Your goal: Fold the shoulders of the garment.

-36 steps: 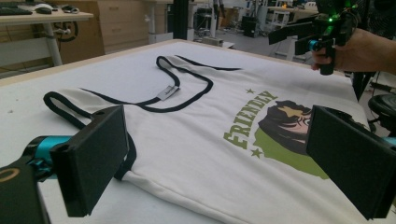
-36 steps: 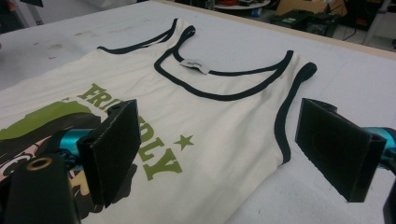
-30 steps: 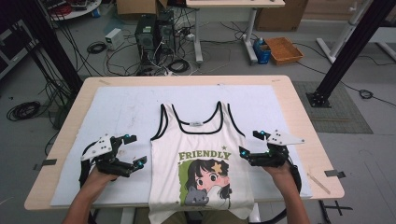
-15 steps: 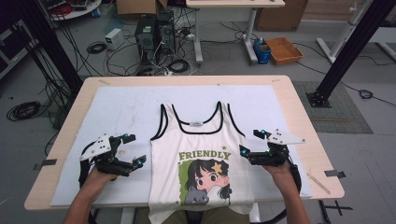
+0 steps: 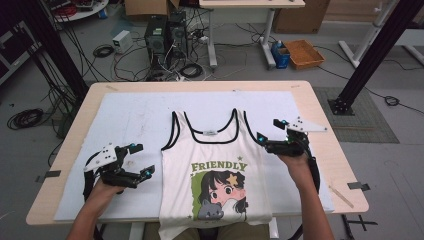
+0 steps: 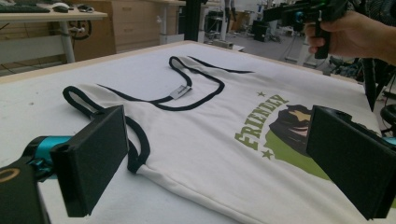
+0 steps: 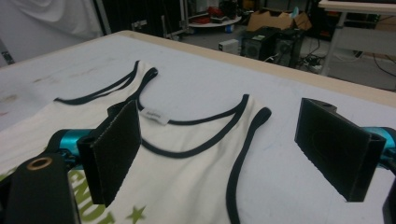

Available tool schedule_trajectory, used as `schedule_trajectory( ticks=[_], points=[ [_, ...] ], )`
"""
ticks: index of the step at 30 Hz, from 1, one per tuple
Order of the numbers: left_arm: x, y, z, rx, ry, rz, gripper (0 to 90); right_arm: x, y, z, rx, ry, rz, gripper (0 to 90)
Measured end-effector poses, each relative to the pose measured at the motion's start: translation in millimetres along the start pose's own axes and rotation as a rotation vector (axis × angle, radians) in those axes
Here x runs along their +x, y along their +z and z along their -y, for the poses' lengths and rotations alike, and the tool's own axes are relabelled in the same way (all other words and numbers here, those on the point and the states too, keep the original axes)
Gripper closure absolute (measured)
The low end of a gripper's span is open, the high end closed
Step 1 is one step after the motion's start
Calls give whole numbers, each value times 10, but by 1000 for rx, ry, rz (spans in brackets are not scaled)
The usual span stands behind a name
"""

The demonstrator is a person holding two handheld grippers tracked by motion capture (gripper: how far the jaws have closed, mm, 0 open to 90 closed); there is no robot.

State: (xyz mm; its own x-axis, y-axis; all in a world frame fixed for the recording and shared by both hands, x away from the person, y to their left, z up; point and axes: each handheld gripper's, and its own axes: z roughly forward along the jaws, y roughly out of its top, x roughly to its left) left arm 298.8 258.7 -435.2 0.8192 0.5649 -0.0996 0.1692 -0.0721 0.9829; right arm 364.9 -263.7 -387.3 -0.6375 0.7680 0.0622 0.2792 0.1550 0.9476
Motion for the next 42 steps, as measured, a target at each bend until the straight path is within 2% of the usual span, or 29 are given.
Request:
schedule_trajectory(
  ticks=[1,2,4,9,10,11,12,13,14,15,16,17,18,20,21,24,25,26,27,28,29,33,34,35,36,40,41,42],
  points=[
    [2,1,1,-2,0,-2,63,0,0,0,0,0,0,143],
    [2,0,0,-3,-2,-4,63,-39,76,-85,6,6,19,143],
    [3,-2,-1,-7,-2,-5,63,-64,152,-174,7,12,25,143],
    [5,1,-1,-5,-1,-9,63,-96,386,-386,49,14,60,143],
    [7,1,0,-5,-1,-9,63,-96,386,-386,49,14,60,143],
    [12,0,1,-4,-2,-9,63,-109,498,-436,67,24,61,144],
    [14,3,3,-5,-5,-13,63,-109,498,-436,67,24,61,144],
    [17,3,4,-4,-6,-14,63,-115,564,-450,82,20,71,144],
    [20,3,6,0,-6,-15,63,-123,707,-456,119,16,78,145],
    [22,2,7,1,-6,-15,63,-123,707,-456,119,16,78,145],
    [24,-1,9,2,-5,-16,63,-130,779,-449,141,15,88,146],
    [23,-4,12,3,-6,-17,63,-154,921,-418,189,13,117,156],
    [24,-10,14,6,-7,-17,63,-154,921,-418,189,13,117,156],
    [27,-26,22,14,-10,-19,63,-191,1051,-371,234,27,157,156],
    [27,-32,27,15,-13,-20,63,-237,1168,-322,284,28,195,168],
    [23,-38,49,12,-15,-26,63,-315,1305,-251,329,54,217,231],
    [23,-25,54,14,-17,-29,63,-315,1305,-251,329,54,217,231],
    [22,-9,58,17,-14,-33,63,-353,1392,-171,350,96,233,273],
    [26,1,62,26,-9,-35,63,-353,1392,-171,350,96,233,273],
    [32,10,68,33,-13,-35,63,-362,1493,-73,384,129,241,285],
    [32,10,68,33,-13,-35,63,-357,1539,-36,399,135,243,301],
    [33,-10,57,11,-23,-41,63,-332,1644,6,428,126,238,344],
    [35,-12,56,9,-25,-41,63,-314,1698,18,475,96,242,366],
    [36,-11,57,10,-26,-40,63,-314,1698,18,475,96,242,366],
    [32,-3,60,12,-30,-38,63,-317,1711,17,469,111,244,399],
    [38,-3,61,13,-30,-40,63,-315,1719,9,465,113,227,495],
    [40,-6,61,12,-30,-42,63,-315,1719,9,465,113,227,495],
    [39,-9,61,11,-35,-45,64,-307,1720,2,468,111,214,563]
  ],
)
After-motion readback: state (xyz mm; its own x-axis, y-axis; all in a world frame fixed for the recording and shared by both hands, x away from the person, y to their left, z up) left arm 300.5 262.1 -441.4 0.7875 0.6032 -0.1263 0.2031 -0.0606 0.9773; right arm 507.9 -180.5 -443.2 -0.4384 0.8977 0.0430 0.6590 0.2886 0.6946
